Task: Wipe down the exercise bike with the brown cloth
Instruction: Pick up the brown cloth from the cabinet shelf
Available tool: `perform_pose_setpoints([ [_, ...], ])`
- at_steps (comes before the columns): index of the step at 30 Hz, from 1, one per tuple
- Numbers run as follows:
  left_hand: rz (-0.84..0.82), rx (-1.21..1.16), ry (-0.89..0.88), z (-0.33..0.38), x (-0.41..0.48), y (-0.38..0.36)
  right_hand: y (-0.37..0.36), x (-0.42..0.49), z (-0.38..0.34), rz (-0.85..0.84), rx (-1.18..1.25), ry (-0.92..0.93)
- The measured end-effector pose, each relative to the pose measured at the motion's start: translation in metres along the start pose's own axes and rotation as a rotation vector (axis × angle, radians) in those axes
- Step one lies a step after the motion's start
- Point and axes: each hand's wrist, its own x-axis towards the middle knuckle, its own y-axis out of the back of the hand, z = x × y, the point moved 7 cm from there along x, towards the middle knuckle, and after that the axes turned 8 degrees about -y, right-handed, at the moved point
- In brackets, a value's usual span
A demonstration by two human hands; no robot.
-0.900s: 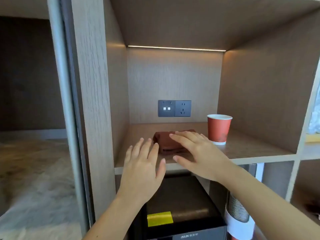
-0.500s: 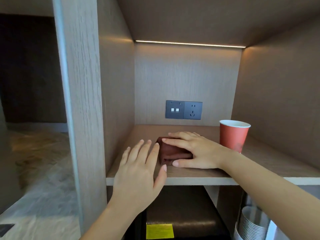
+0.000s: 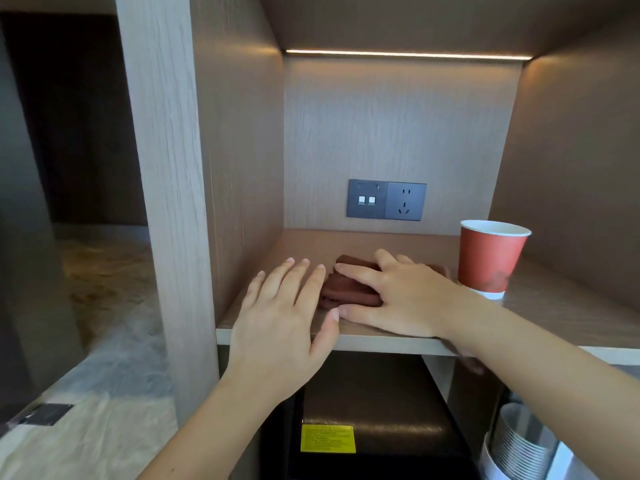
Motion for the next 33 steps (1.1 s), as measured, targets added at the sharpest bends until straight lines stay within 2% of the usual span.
perform_pose_setpoints([
  [3, 0.006, -0.02, 0.024, 0.0, -0.001, 0.0, -0.002, -0.009, -0.004, -0.042, -0.106, -0.106],
  [7, 0.013, -0.038, 0.026, 0.0, -0.002, 0.0, 0.003, -0.012, 0.011, -0.282, 0.033, -0.116],
  [9, 0.022, -0.049, 0.027, 0.001, -0.003, 0.001, 0.002, -0.015, 0.012, -0.281, 0.106, -0.084],
  [19, 0.008, -0.092, 0.048, 0.002, -0.008, 0.006, 0.012, -0.028, -0.003, 0.079, 0.227, 0.018],
  [26, -0.019, -0.138, 0.07, 0.006, -0.018, 0.011, 0.023, -0.049, -0.017, 0.397, 0.196, 0.115],
  [33, -0.01, -0.124, 0.103, 0.007, -0.036, 0.028, 0.026, -0.065, -0.024, 0.561, 0.196, 0.18],
])
